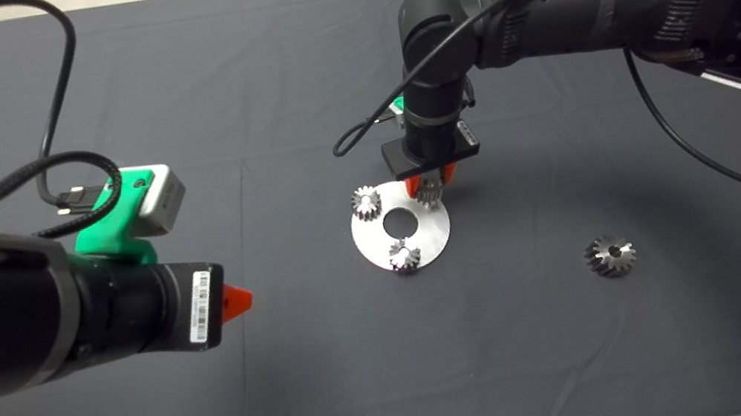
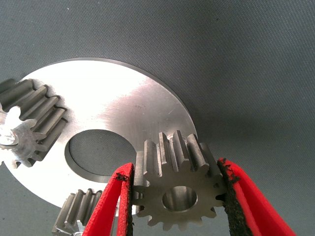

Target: Remove an incorrectly installed larger gear and replace it with the correct smaller gear

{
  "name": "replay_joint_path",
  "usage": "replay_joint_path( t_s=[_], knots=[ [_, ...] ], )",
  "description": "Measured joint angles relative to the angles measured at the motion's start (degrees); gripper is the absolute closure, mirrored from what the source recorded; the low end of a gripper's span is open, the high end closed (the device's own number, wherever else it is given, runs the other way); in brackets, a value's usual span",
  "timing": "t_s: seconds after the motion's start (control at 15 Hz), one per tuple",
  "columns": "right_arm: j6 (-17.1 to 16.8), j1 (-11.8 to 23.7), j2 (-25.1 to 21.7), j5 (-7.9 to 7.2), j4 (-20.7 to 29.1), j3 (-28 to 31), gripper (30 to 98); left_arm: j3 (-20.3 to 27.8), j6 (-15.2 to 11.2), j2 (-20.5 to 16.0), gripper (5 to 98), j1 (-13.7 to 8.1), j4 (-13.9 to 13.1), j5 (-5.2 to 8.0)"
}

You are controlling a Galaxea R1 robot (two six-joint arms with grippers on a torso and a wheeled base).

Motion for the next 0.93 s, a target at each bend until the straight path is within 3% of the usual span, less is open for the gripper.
replay_joint_path(
  t_s=[0.47,0.93],
  knots=[
    [0.24,-0.07,-0.11,-0.22,-0.69,1.53,92.8,-0.02,0.05,0.0,39.3,0.89,0.17,0.0],
    [1.77,-0.38,-2.97,1.88,-2.47,6.43,92.8,0.0,0.02,0.13,39.3,0.93,0.2,0.0]
  ],
)
